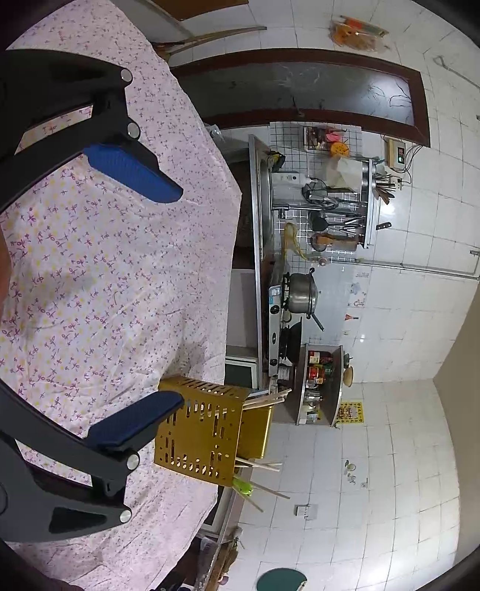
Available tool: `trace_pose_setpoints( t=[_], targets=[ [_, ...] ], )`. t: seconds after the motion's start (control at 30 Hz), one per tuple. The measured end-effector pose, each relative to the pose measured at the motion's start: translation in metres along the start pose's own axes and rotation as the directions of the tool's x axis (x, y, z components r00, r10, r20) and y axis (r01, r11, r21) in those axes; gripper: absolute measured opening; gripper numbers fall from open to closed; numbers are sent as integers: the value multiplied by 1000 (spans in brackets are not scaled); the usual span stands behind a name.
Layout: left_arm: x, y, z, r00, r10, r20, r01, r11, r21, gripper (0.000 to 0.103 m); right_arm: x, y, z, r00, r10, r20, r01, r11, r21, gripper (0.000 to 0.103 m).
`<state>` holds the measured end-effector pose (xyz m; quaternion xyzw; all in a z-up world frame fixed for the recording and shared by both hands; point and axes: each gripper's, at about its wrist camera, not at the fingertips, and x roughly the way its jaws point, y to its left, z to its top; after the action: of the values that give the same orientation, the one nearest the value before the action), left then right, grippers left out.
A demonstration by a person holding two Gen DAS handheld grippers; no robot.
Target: Organize utensils
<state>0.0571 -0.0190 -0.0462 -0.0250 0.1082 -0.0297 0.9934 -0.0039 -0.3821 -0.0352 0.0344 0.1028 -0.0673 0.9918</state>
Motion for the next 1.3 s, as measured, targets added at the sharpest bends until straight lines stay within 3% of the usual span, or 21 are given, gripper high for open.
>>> trace_pose_setpoints(
  t=[1.3],
  targets=[
    [0, 0, -1, 1000, -1, 3, 1, 1000, 6, 98, -1, -2, 0, 1000, -6, -4, 6, 1000, 9, 77]
  ],
)
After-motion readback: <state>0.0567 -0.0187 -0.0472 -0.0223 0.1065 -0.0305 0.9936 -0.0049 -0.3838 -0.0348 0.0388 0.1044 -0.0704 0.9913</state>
